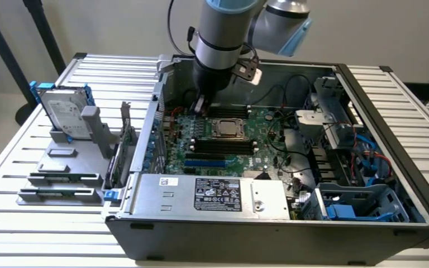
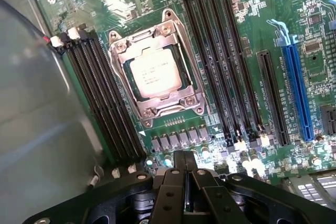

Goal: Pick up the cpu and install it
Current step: 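Install the first cpu locking lever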

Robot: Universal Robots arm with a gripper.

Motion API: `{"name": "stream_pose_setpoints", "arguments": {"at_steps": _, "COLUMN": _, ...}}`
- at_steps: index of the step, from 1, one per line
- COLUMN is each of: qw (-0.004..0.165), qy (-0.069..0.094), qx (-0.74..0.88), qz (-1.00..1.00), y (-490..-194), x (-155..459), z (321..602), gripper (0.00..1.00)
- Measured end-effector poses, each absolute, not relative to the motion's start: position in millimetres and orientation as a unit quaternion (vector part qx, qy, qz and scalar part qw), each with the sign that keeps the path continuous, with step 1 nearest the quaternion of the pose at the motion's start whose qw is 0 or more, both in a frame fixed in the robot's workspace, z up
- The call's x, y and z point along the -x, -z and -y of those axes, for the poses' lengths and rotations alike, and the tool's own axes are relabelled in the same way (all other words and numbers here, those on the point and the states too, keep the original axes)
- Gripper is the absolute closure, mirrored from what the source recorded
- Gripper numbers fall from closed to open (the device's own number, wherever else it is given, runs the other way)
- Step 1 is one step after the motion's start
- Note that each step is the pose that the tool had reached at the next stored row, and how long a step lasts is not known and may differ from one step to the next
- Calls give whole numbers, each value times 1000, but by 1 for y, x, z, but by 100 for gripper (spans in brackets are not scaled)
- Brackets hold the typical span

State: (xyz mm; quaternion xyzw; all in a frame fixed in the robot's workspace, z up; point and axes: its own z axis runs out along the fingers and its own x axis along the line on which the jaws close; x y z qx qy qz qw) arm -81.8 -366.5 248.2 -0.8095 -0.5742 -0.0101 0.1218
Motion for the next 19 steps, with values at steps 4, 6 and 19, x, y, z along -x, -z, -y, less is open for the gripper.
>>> {"name": "stream_pose_setpoints", "arguments": {"at_steps": 4, "qw": 121, "qy": 8, "qx": 795, "qz": 594, "y": -255, "x": 82, "z": 366, "gripper": 89}}
{"name": "stream_pose_setpoints", "arguments": {"at_steps": 6, "qw": 121, "qy": 8, "qx": 788, "qz": 604, "y": -256, "x": 82, "z": 366, "gripper": 89}}
{"name": "stream_pose_setpoints", "arguments": {"at_steps": 19, "qw": 99, "qy": 19, "qx": 741, "qz": 664, "y": -258, "x": 82, "z": 366, "gripper": 89}}
